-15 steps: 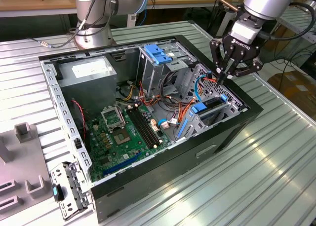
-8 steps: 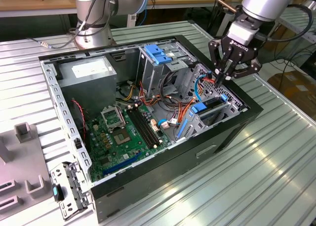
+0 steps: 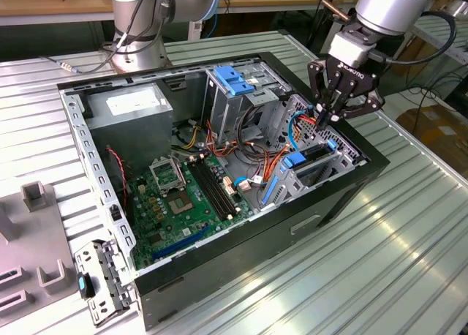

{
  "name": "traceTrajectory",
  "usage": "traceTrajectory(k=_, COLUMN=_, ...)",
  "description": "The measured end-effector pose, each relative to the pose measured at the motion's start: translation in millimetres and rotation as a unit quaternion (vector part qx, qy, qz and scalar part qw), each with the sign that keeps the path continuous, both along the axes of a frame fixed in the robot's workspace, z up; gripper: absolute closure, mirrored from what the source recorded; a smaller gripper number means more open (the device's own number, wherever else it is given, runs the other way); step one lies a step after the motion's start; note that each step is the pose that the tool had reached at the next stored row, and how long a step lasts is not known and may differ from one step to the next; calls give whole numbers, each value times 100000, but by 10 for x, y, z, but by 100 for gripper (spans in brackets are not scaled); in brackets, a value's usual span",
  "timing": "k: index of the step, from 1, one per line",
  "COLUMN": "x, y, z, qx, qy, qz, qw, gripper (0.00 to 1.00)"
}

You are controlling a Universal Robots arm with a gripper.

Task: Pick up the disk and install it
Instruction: 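Insert the first disk wire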

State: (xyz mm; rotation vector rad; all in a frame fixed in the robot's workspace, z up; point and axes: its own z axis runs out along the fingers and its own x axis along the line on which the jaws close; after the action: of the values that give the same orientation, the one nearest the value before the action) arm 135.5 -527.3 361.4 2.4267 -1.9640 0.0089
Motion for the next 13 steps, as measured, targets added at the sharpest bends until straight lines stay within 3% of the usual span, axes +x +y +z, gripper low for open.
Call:
traceTrajectory(k=4, x=-1, y=0, z=-6, qx=5, qy=-2, qz=-2568, qw=99967, gripper=84)
traceTrajectory(k=13, x=-27, y=0, z=-14, qx=-5, qy=-1, qz=-5912, qw=99825, gripper=84)
